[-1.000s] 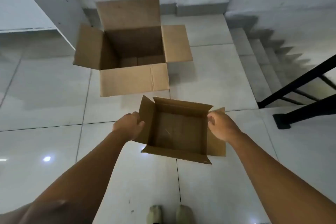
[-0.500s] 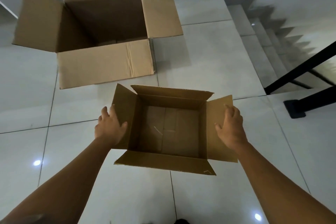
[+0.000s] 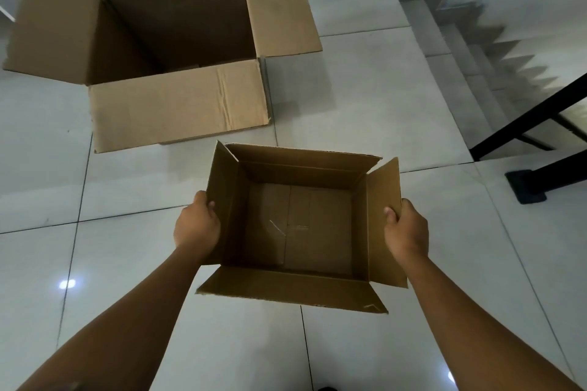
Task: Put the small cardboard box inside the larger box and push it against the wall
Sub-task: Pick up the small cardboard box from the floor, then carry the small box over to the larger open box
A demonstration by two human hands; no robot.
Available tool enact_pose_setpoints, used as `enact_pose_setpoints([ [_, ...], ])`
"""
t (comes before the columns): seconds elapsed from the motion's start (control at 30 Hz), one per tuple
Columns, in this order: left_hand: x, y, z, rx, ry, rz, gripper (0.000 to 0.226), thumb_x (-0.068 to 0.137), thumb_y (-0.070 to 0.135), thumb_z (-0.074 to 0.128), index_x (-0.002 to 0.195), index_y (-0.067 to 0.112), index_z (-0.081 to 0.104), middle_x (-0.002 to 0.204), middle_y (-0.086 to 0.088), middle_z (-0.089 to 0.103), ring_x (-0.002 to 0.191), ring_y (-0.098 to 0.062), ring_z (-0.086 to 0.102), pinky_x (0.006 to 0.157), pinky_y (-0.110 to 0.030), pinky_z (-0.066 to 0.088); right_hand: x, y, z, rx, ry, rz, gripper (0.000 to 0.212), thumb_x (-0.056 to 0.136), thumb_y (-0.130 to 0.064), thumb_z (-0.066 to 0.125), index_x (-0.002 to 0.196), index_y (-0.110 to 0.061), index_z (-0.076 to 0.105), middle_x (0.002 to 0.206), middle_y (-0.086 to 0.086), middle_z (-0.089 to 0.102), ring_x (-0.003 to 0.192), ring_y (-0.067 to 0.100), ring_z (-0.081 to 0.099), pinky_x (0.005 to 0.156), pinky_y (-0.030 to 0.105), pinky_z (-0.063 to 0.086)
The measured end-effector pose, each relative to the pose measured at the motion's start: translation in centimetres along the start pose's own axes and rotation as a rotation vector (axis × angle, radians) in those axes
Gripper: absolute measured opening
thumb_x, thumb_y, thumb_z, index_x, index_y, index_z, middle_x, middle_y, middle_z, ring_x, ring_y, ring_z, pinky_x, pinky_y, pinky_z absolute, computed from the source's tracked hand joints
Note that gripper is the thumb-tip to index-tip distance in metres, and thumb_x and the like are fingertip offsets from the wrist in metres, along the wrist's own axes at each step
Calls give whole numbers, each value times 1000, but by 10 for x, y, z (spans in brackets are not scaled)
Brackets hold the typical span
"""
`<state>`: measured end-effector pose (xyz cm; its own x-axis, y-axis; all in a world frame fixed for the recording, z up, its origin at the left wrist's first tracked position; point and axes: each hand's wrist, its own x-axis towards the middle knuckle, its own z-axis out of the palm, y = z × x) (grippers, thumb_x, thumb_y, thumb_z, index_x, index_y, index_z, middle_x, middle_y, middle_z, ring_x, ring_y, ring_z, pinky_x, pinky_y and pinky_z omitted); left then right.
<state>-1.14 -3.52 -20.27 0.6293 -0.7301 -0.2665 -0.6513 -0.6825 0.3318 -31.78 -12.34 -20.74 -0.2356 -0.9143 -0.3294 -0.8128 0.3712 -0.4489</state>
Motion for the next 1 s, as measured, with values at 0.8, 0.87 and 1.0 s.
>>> enact_pose_setpoints([
  [0.8, -63, 128, -266, -133, 175, 233, 28, 97, 27, 31, 100, 6, 49, 79, -11, 58, 67, -27, 56, 59, -37, 44, -69, -150, -254, -40, 231, -165, 26, 96, -20, 41, 108, 0, 53, 101, 22, 66, 90, 38, 64, 61, 31, 42],
  [0.87, -49, 132, -288, -156, 219, 235, 26, 97, 27, 31, 94, 7, 48, 72, -6, 54, 61, -22, 52, 53, -33, 40, -65, -177, -263, -24, 253, -193, 27, 96, -21, 41, 108, 0, 53, 100, 22, 66, 89, 38, 64, 61, 31, 42],
  [1.0, -6, 125, -323, -171, 311, 241, 17, 97, 26, 32, 85, 16, 38, 62, 5, 43, 50, -8, 40, 44, -25, 25, -50, -240, -258, 19, 280, -259, 26, 96, -21, 41, 106, 0, 54, 98, 21, 66, 86, 36, 65, 59, 30, 40],
])
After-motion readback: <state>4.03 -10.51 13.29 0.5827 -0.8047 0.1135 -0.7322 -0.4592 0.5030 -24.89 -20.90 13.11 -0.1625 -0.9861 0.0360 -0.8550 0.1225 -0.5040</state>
